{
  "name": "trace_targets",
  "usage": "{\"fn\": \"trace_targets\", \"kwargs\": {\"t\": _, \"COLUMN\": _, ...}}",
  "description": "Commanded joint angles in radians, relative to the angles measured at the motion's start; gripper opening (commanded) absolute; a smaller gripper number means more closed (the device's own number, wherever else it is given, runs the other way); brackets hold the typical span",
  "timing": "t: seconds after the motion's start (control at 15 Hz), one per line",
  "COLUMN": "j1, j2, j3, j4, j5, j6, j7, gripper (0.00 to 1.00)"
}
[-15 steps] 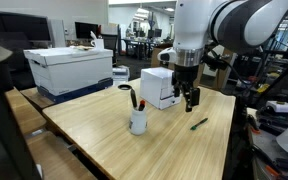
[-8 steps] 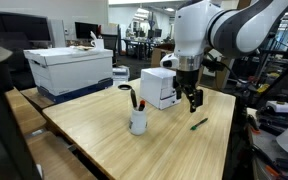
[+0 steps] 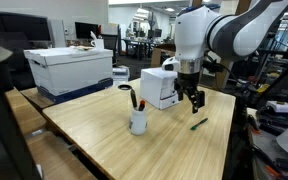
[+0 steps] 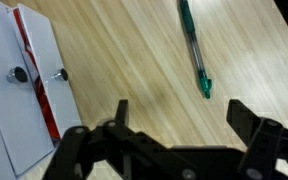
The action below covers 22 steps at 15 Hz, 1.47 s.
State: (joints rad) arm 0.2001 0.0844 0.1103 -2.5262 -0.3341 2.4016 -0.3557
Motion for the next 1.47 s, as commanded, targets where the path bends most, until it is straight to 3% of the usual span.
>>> {"fn": "trace_targets", "kwargs": {"t": 0.0, "j1": -0.018, "j2": 0.000, "j3": 0.020, "j4": 0.001, "j5": -0.001, "j6": -0.003, "j7": 0.000, "gripper": 1.00}}
{"fn": "trace_targets", "kwargs": {"t": 1.4, "j1": -0.056, "j2": 0.032, "j3": 0.011, "j4": 0.003, "j5": 0.022, "j6": 0.062, "j7": -0.063, "gripper": 1.00}}
